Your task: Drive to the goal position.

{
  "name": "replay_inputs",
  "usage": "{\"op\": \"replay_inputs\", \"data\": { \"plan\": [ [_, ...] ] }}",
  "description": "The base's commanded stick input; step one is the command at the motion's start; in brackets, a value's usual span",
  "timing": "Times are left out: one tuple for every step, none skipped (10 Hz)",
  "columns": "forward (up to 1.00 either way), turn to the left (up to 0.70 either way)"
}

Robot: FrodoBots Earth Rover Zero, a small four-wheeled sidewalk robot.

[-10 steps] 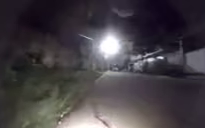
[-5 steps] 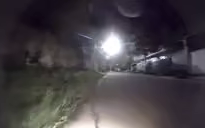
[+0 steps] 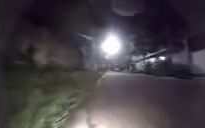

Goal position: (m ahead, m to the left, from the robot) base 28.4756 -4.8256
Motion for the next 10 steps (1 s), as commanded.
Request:
{"op": "replay_inputs", "data": {
  "plan": [
    [0.70, -0.19],
    [0.70, -0.12],
    [0.70, -0.05],
    [0.70, 0.00],
    [0.70, 0.00],
    [0.70, 0.00],
    [0.70, 0.00],
    [0.70, 0.00],
    [0.70, -0.32],
    [0.70, -0.35]
  ]
}}
